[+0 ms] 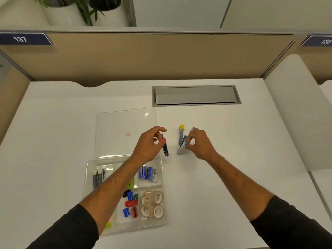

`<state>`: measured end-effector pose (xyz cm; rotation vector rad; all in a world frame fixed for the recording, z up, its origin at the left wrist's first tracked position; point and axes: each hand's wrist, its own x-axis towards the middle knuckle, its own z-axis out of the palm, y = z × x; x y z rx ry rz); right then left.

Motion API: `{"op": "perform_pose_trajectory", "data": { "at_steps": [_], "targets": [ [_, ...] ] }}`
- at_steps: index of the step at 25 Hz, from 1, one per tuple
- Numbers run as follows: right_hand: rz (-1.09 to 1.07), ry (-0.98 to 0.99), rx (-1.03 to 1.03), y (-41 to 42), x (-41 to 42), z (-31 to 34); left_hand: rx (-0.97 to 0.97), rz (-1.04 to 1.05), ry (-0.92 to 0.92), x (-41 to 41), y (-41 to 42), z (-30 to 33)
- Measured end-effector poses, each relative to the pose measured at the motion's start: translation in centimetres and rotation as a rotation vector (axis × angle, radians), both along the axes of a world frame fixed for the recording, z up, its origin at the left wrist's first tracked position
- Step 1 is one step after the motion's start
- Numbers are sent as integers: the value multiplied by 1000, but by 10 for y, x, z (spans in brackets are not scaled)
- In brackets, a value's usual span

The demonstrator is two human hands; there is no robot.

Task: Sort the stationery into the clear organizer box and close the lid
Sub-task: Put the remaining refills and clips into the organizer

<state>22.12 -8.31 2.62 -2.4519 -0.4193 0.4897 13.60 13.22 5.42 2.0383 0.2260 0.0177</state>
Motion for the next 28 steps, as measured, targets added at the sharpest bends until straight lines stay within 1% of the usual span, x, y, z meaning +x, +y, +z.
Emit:
{"op": "perform_pose_trajectory", "data": {
  "at_steps": [4,8,11,16,22,25,28],
  "targets": [
    [-40,-64,91,12,-22,28,42,3,-21,-31,20,16],
    [-61,-30,179,47,-58,47,48,27,-31,-72,50,25],
    [-28,-2,225,79,-88,51,42,47,-27,-104,73,26],
    [-15,-22,252,124,-131,53,70,38,-27,-143,110,21],
    [-52,-28,282,147,-163,45,114,9,-23,-161,148,9],
    [-77,-28,294,149,-172,43,129,-42,20,-161,167,-2],
    [-95,-19,298,150,-174,42,131,-52,73,-155,182,-12]
  ]
}}
